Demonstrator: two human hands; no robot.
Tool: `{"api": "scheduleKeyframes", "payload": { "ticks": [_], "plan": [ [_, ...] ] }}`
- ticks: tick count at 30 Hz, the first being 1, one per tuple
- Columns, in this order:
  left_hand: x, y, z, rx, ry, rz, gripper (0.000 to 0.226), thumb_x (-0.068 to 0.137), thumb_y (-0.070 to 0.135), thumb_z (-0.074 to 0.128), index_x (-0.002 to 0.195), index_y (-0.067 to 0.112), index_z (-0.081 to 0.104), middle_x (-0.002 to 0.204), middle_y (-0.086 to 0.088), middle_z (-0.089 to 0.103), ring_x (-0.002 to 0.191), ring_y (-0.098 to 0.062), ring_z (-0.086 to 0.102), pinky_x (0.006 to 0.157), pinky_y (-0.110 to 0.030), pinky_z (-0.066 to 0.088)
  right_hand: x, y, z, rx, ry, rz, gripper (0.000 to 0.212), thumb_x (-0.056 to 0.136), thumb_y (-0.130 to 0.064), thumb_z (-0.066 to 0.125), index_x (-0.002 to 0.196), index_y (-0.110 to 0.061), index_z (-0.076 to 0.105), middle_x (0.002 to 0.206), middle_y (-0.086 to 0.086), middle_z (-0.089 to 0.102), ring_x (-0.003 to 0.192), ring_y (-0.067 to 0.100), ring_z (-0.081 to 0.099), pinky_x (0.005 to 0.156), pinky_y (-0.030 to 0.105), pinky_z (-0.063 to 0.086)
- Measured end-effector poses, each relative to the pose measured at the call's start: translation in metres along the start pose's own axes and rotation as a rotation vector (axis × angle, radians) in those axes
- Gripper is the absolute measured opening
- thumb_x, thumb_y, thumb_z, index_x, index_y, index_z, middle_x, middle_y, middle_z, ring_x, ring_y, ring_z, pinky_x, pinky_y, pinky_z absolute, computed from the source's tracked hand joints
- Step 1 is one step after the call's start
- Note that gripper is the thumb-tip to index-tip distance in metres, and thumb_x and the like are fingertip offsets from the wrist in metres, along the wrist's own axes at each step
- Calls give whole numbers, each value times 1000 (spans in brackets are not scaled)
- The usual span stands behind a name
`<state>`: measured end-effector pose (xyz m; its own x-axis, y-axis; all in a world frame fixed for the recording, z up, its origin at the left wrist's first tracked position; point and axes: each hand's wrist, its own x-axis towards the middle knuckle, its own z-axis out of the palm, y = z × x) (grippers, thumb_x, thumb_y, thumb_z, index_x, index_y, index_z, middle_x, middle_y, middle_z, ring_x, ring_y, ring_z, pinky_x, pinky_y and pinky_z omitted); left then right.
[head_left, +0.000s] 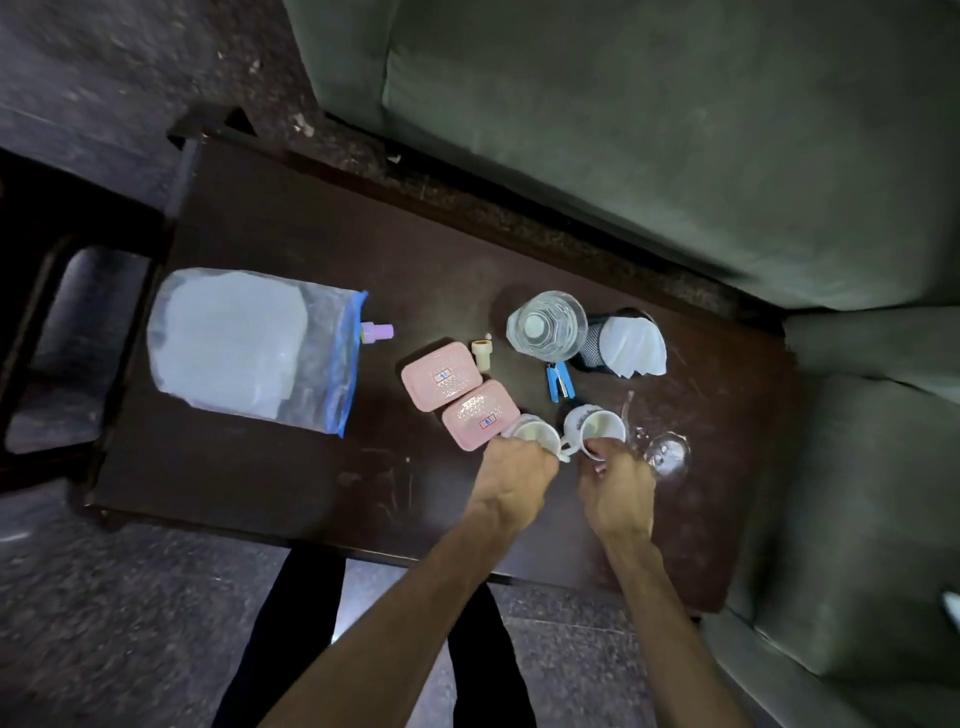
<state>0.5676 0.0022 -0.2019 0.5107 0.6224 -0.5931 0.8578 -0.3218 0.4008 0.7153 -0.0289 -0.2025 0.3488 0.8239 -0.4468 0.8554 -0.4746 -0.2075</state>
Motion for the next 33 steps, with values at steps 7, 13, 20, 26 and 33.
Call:
{"api": "scheduleKeyframes", "payload": {
  "ticks": [7, 13, 20, 26, 33],
  "plan": [
    [-7, 5, 8, 10, 22, 91, 19, 92, 23, 65, 107, 14, 71, 98, -8, 77, 92, -30, 73, 71, -32, 35, -14, 16, -16, -33, 133, -72, 14, 85, 0, 77, 98, -7, 79, 93, 12, 77, 81, 38, 71, 68, 39, 56],
    [-46, 7, -8, 4, 190, 130, 29, 39, 36, 88, 59, 21, 72, 48, 4, 64, 45, -13, 64, 48, -17, 44, -39, -5, -41, -15, 274, -80, 5, 88, -17, 79, 93, -15, 78, 81, 6, 74, 69, 35, 67, 59, 34, 50],
    [-98, -56, -25, -210, 586, -82, 20, 48, 11, 84, 54, 17, 66, 48, 1, 62, 50, -23, 63, 49, -24, 45, -44, -88, -41, 112, 245, -299, 19, 81, -3, 82, 100, -8, 82, 100, 7, 80, 86, 33, 71, 85, 31, 57],
    [-149, -146, -45, -229, 888, -353, 18, 67, 14, 82, 57, 17, 67, 48, 0, 62, 45, -27, 60, 45, -28, 44, -56, -203, -12, 175, 207, -499, 16, 84, -16, 75, 98, -12, 82, 98, 4, 80, 86, 32, 71, 75, 36, 55],
    [-219, -230, -60, -332, 1069, -671, 16, 70, 13, 85, 63, 19, 72, 46, -1, 60, 40, -25, 57, 41, -28, 40, -85, -350, 24, 198, 153, -722, 16, 86, -7, 78, 102, -7, 81, 95, 7, 80, 85, 33, 70, 77, 38, 55]
  ]
}}
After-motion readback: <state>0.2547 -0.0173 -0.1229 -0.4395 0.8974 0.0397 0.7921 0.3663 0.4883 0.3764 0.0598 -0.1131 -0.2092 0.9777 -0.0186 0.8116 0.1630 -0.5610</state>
